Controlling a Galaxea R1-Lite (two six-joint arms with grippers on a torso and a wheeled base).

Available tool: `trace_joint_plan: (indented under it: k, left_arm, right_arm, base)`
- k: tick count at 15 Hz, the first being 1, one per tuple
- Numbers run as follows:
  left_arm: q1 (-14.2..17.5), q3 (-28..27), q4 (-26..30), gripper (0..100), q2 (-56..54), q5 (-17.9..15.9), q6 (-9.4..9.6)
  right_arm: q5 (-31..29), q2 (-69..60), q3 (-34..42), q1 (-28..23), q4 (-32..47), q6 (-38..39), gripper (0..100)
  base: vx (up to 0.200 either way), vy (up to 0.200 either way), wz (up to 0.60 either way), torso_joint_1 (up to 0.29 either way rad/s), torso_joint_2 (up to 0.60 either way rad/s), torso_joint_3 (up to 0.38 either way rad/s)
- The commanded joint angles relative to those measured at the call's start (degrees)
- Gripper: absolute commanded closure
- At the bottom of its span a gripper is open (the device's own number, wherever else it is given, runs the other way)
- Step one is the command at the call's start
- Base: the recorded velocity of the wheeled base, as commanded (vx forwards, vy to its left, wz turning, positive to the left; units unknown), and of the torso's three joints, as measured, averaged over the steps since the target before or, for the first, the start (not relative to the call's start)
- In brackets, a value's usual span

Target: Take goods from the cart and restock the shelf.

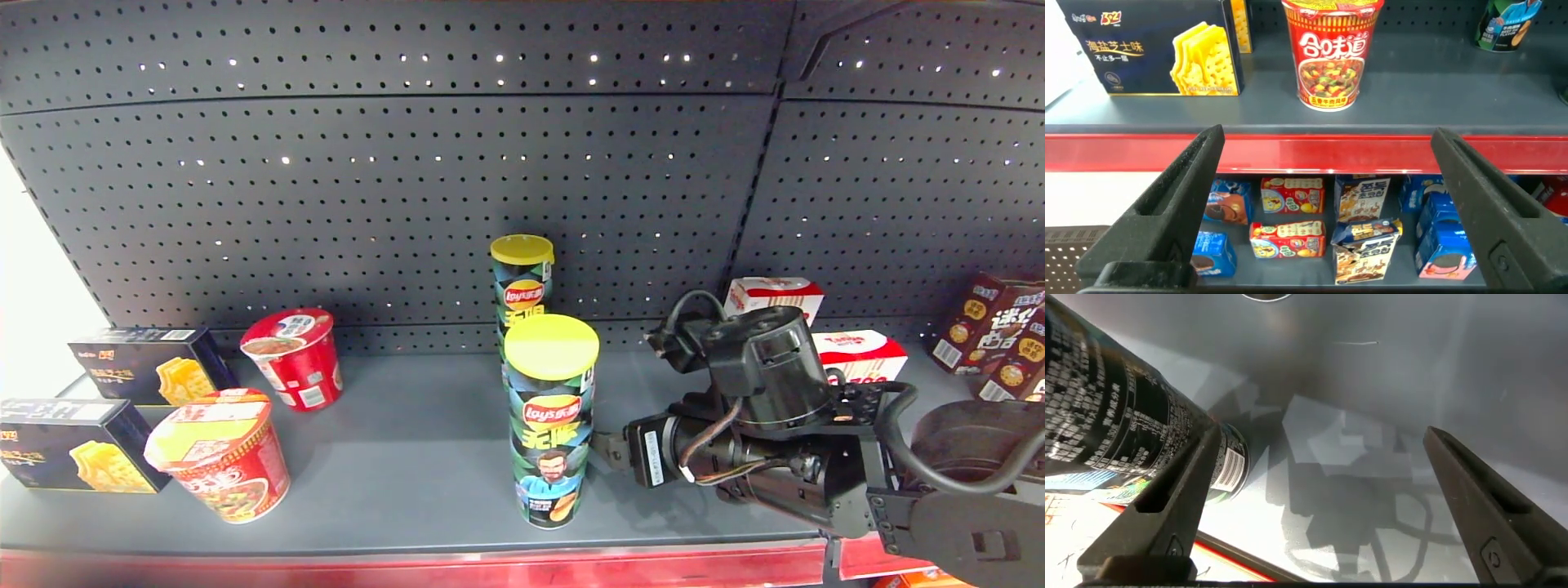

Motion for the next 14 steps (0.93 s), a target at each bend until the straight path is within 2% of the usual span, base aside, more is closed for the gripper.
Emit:
trace_joint_plan:
  k: [1,14]
  left_arm:
    - [0.0,0.0,0.0,0,0.1,0.0,-0.01]
    - [0.0,0.0,0.1,0,0.1,0.0,-0.01]
  right_arm:
    - [0.1,0.1,-0.1,0.1,-0.1,0.0,0]
    - [0.3,1.6,-1.6,1.2,-0.1,-0.1,0]
  base:
    - [0.000,0.000,0.00,0.000,0.00,0.000]
    - [0.000,0.000,0.00,0.000,0.00,0.000]
